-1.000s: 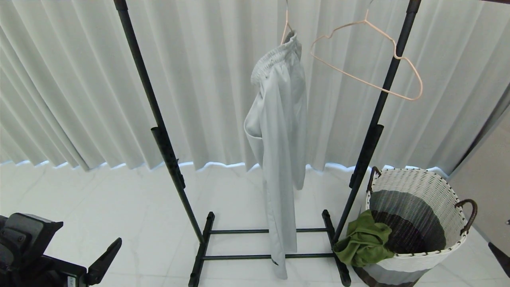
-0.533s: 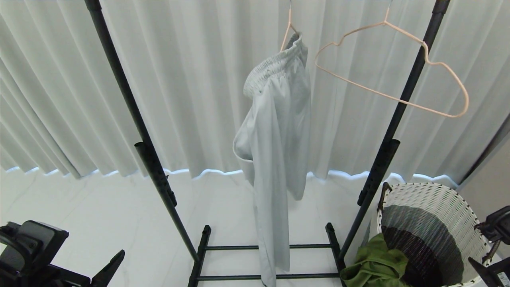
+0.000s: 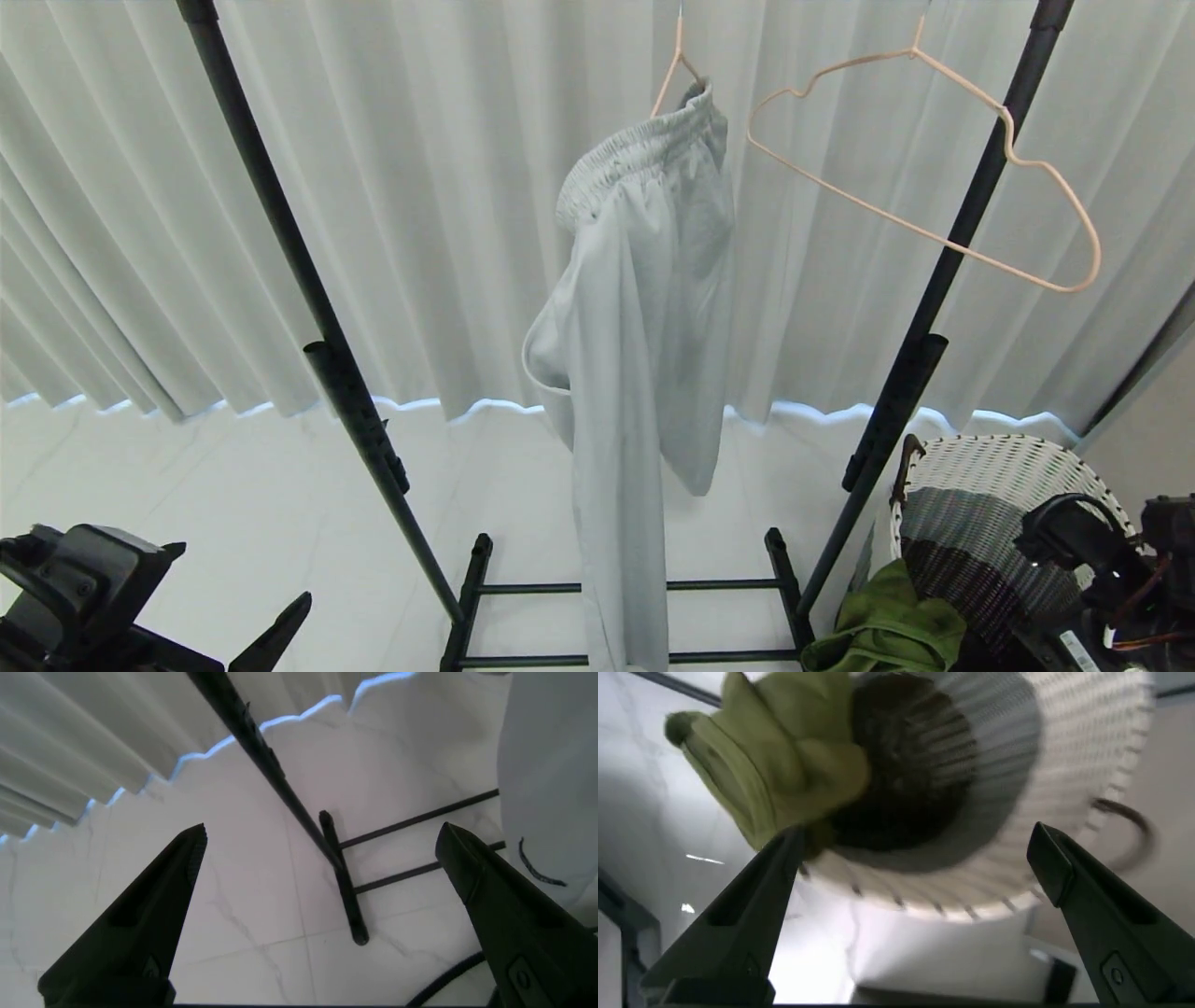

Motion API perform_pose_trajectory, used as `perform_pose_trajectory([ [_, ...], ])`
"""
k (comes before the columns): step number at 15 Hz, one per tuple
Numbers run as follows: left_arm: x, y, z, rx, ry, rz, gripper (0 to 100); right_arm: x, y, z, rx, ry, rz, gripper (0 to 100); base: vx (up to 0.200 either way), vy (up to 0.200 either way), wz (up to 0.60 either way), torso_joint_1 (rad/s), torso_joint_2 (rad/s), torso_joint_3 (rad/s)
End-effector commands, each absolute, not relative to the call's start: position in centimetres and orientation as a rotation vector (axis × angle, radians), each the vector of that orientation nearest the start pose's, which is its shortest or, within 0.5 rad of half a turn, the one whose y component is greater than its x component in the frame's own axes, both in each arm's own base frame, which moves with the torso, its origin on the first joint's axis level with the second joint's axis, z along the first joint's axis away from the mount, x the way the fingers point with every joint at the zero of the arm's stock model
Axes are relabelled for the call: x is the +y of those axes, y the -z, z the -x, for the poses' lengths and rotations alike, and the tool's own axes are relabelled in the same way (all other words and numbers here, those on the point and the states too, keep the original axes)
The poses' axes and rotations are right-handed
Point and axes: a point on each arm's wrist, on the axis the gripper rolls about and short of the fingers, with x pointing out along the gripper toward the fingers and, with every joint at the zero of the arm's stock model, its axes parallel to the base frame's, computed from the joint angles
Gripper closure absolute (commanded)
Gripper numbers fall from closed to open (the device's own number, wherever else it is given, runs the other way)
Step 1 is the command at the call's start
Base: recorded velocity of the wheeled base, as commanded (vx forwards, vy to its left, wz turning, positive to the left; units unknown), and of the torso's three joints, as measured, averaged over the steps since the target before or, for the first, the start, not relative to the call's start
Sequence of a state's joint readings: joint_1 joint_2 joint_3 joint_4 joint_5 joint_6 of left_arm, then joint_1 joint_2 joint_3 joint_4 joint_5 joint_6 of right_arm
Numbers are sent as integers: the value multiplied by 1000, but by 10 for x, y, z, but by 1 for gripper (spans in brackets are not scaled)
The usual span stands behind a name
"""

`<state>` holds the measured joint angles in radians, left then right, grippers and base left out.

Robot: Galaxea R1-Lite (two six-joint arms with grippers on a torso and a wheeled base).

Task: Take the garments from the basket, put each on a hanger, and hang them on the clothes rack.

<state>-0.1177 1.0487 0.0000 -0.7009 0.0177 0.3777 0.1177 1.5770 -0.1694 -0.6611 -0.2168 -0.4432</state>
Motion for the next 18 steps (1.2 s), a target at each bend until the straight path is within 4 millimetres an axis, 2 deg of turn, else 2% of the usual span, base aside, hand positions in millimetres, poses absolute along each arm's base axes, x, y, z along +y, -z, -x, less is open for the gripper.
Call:
perform_pose_trajectory([
  [1,-14,-112,-96,308,193,-400,0,19,-20,-196,887,-121,543,0,0,0,0,0,0,0],
  [2,-15,-112,-93,314,203,-405,0,20,-4,-204,876,-137,534,0,0,0,0,0,0,0],
  [3,-14,-111,-89,323,205,-406,0,21,2,-207,883,-154,529,0,0,0,0,0,0,0],
  [7,-10,-107,-66,328,208,-411,0,24,22,-226,913,-204,515,0,0,0,0,0,0,0],
  [10,-9,-105,-58,328,207,-411,0,24,32,-234,928,-210,509,0,0,0,0,0,0,0],
  [13,-9,-105,-58,330,209,-411,0,25,36,-241,922,-207,508,0,0,0,0,0,0,0],
  [18,-10,-105,-58,332,220,-413,0,31,26,-242,849,-284,481,0,0,0,0,0,0,0],
])
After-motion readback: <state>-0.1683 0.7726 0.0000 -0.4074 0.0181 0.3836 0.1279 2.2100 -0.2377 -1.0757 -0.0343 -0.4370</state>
